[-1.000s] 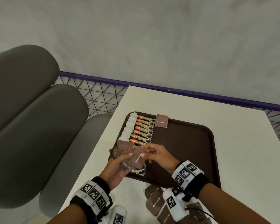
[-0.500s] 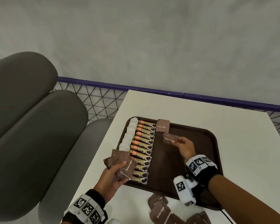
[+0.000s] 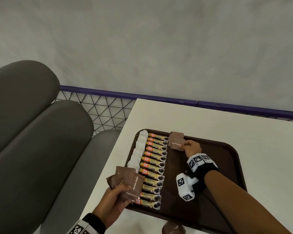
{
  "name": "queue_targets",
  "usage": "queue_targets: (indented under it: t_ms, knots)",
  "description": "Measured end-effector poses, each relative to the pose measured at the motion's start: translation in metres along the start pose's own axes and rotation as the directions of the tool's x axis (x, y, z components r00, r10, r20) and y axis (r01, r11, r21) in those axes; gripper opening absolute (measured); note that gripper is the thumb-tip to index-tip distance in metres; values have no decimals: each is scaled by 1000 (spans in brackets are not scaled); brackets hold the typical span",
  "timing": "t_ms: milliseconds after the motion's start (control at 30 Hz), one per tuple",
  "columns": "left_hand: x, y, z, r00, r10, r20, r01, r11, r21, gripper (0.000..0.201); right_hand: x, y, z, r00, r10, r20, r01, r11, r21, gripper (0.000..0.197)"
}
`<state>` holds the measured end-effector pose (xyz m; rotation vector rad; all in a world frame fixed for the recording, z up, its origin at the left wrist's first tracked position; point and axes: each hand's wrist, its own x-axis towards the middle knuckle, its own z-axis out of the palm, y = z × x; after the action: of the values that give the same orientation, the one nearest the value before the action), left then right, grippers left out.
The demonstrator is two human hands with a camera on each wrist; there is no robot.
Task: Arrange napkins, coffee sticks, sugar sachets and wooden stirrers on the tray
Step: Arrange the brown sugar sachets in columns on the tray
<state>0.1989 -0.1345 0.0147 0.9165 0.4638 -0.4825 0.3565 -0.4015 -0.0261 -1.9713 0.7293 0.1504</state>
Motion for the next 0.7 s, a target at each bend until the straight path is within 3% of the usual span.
queue_targets:
  t_ms: [100, 200, 367, 567, 700]
  knots:
    - [3, 1, -6, 1000, 0, -17, 0, 1000, 4, 55, 6, 2, 6, 999, 15, -38, -19, 995, -96, 6]
    - [5, 0, -10, 999, -8, -46, 8, 1000, -7, 65, 8, 2, 9, 996, 43, -81, -52, 992, -116, 25]
    - [4, 1, -8, 997, 10, -81, -12, 1000, -15, 39, 11, 5, 13, 996, 46, -81, -57, 988, -144, 28]
    - [0, 4, -7, 996, -15, -84, 12, 1000, -28, 37, 7, 3, 11, 997, 16, -79, -30, 982, -187, 18]
    - [-2, 3, 0, 999, 14, -46, -14, 1000, -9, 40, -4, 2, 3, 990, -90, -107, 68, 978, -198, 33]
